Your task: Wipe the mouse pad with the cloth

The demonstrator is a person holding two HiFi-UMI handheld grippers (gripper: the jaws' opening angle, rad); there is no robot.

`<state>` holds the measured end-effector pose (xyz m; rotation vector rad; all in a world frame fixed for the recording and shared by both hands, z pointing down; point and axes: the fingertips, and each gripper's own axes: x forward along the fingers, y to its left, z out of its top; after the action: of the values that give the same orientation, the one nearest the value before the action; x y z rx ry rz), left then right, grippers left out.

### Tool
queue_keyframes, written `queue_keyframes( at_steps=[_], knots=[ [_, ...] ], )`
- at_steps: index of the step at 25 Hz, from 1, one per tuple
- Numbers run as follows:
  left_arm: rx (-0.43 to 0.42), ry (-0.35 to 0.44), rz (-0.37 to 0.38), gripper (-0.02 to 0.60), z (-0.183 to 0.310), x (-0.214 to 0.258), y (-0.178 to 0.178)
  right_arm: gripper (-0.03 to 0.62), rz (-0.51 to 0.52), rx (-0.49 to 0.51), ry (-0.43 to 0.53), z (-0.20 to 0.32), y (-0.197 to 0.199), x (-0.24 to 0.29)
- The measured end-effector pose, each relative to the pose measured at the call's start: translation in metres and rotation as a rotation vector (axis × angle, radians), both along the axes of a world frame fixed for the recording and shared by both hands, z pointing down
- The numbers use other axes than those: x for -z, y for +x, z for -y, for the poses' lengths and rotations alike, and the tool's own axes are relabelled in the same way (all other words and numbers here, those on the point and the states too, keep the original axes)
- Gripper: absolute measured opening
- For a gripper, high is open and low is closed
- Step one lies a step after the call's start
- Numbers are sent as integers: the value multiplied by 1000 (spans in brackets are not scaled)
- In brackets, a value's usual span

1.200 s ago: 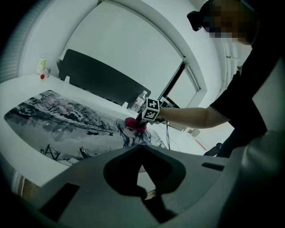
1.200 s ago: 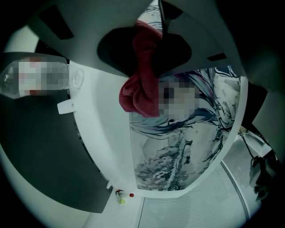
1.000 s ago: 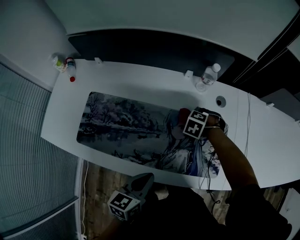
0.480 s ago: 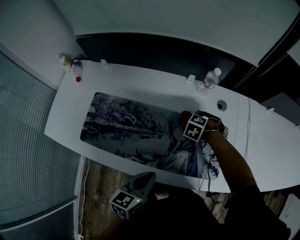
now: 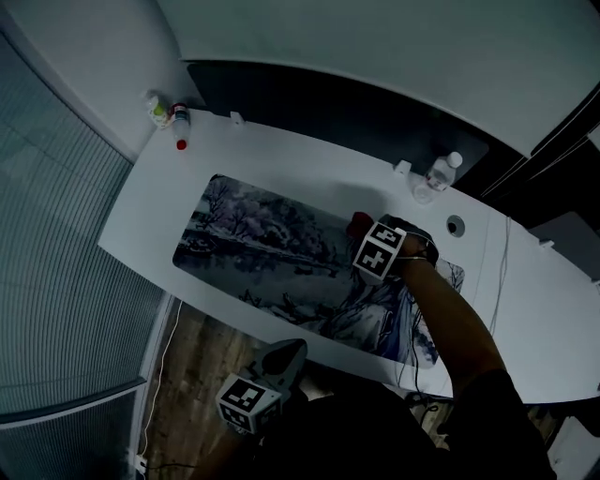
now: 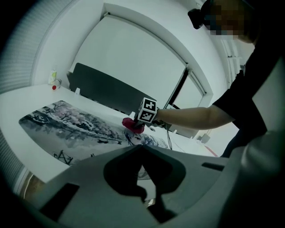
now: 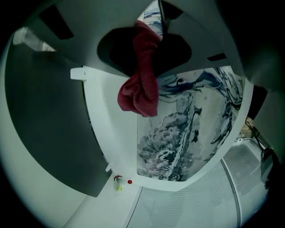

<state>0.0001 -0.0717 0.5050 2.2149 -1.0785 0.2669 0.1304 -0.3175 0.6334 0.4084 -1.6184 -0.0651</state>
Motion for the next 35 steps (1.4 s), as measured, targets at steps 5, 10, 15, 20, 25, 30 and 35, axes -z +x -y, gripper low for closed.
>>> queue_keyframes(
  at_steps=[5, 10, 15, 20, 25, 30, 35],
  knots=[
    [86, -1, 10, 6, -3, 1, -23, 109, -22, 28, -10, 22, -31, -9],
    [144, -25, -1, 6, -14, -5, -37, 109, -92, 46, -19, 36, -45, -22],
    [173, -36, -22, 6, -23, -10, -46, 109, -167, 74, -29, 30, -49, -25],
    [173, -30, -33, 6, -29, -8, -61, 109, -197, 96, -30, 10, -64, -27],
    [170, -12, -29, 6, -35, -4, -82, 109, -183, 120, -40, -23, -91, -28],
    [142, -4, -35, 6, -49, -3, -99, 109, -176, 135, -47, -63, -120, -29],
    [113, 5, -43, 6, -66, -4, -115, 109, -161, 132, -48, -107, -143, -31]
  ],
)
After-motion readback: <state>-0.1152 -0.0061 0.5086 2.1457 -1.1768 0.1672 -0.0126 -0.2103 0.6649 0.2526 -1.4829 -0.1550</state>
